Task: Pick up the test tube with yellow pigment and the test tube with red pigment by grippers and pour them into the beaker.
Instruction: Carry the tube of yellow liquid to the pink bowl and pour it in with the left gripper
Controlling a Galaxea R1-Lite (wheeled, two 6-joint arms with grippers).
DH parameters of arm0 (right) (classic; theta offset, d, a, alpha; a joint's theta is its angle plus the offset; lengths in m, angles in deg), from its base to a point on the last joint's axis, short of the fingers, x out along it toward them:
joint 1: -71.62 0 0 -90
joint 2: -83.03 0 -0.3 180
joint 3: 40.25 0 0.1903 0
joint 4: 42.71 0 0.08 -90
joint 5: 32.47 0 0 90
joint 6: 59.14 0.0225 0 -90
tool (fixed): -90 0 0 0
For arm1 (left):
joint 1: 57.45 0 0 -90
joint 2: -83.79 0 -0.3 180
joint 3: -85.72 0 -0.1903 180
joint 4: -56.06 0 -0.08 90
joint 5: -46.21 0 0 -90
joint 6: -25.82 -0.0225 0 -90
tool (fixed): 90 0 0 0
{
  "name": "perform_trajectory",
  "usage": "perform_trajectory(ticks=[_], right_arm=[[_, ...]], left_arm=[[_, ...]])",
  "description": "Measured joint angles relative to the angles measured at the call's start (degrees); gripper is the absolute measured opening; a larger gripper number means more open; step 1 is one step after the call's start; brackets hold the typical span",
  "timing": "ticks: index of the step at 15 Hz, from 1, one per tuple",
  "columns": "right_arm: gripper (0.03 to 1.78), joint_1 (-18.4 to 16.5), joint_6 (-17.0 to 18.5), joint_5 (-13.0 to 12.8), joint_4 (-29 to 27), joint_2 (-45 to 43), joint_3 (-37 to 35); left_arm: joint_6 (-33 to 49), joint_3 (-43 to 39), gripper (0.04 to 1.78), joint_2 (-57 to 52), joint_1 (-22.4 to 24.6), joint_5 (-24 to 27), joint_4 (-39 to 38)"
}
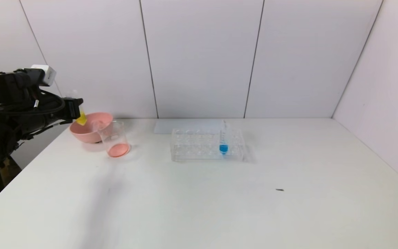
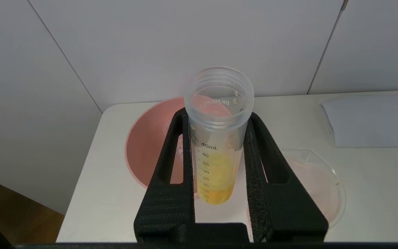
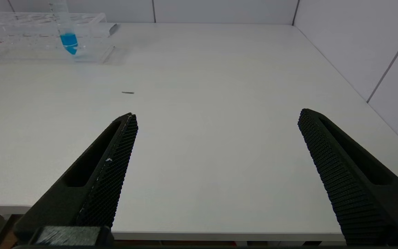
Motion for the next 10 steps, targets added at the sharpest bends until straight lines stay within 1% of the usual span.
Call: perform_trajectory(ticks=[3, 10], right_arm=[[1.70, 0.0, 0.0, 0.0, 0.0, 0.0, 0.0], [1.70, 0.0, 0.0, 0.0, 0.0, 0.0, 0.0]], left_arm=[[-0.4, -0.8, 0.44, 0.9, 0.0, 0.1, -2.6], [-0.8, -0.5, 0.44, 2.3, -0.1, 0.2, -2.6]])
